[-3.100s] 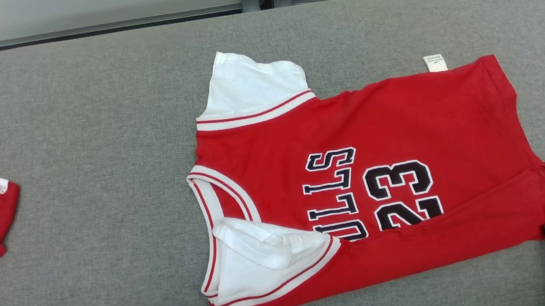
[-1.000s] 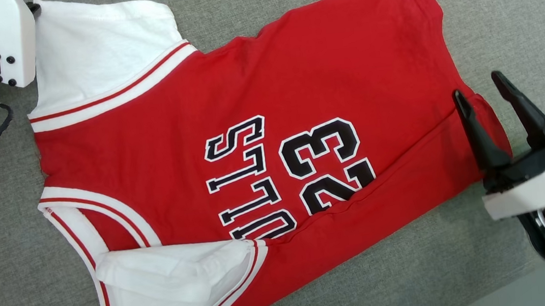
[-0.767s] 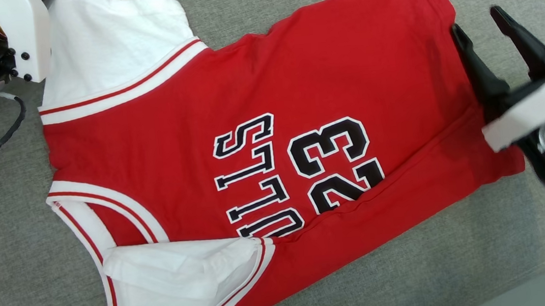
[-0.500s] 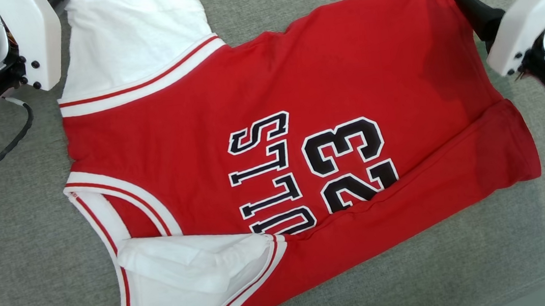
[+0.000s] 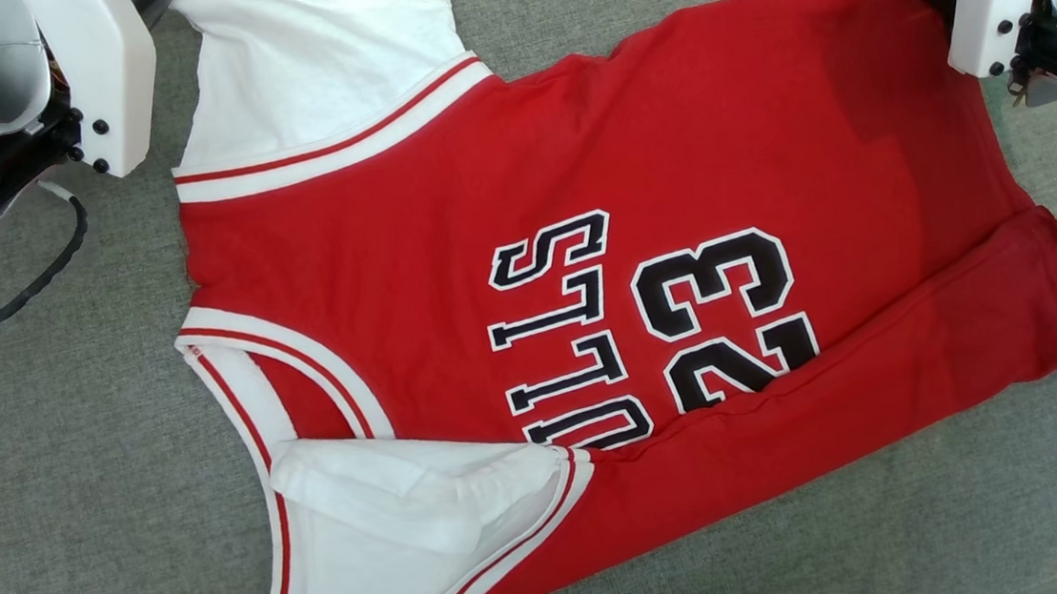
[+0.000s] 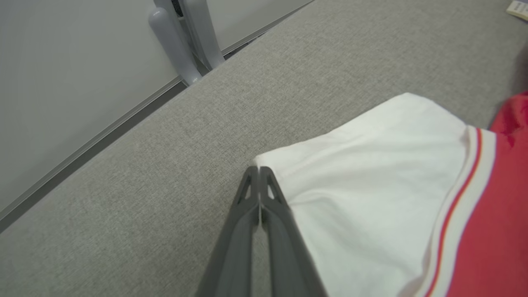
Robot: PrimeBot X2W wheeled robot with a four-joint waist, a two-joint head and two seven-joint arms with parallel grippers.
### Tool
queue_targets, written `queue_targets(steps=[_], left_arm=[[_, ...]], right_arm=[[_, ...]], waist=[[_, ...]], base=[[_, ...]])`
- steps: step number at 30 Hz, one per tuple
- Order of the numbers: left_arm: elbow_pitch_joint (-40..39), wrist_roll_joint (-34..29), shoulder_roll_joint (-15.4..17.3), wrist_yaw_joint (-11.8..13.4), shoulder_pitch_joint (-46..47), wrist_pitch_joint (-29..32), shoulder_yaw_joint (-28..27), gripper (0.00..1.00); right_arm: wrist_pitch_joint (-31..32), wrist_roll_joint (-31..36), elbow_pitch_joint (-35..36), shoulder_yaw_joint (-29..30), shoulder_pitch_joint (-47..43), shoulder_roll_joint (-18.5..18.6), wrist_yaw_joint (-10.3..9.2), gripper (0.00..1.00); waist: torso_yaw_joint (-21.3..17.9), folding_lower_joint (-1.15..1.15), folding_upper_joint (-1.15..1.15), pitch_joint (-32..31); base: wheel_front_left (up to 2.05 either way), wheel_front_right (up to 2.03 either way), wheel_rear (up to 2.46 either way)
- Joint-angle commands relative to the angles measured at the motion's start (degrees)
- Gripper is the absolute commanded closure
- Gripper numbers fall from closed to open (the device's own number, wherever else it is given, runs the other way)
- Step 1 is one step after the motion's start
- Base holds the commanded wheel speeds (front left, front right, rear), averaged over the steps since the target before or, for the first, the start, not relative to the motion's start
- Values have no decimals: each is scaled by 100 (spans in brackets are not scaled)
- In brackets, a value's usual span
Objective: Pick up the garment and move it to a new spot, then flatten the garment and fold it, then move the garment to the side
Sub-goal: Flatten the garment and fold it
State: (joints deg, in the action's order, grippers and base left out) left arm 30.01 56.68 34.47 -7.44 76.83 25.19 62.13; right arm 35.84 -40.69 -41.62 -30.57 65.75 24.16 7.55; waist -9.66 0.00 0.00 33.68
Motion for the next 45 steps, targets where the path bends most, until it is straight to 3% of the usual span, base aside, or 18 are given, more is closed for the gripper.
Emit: queue_targets(steps=[1,3,4,10,18,26,30,37,45], left_arm=[[-3,59,13,-5,94,-48,58,100],[7,109,13,-6,133,-84,142,100],[15,131,14,-5,150,-102,180,100],[64,185,51,-5,251,-341,402,100],[149,71,109,-3,493,-1408,477,100],[-43,277,212,-3,501,-2103,552,100],[-506,596,490,-3,217,-2276,597,100],[-1783,1086,1307,81,-552,-2402,596,100],[-3806,1531,2099,743,-1578,-2304,784,100]], right_arm=[[8,-15,-51,-37,75,-20,-13,58],[6,-33,-137,-77,120,-28,-13,69],[-3,-35,-164,-101,144,-23,-13,100],[-290,72,-196,-289,287,92,-13,100],[-1148,11,-215,-247,340,286,-13,100],[-1517,-707,105,33,-31,630,-13,100],[-1486,-1217,545,102,-490,991,-13,100],[-1457,-1899,1191,267,-1423,1595,-13,100],[-1382,-2226,1571,533,-2323,2131,-13,100]], waist=[[38,0,0,4],[72,0,0,1],[88,0,0,-3],[141,0,0,-51],[163,0,0,-197],[282,0,0,-372],[386,0,0,-490],[574,0,0,-644],[815,0,0,-705]], base=[[0,0,0],[0,0,0],[0,0,0],[0,0,0],[0,0,0],[0,0,0],[0,0,0],[0,0,0],[0,0,0]])
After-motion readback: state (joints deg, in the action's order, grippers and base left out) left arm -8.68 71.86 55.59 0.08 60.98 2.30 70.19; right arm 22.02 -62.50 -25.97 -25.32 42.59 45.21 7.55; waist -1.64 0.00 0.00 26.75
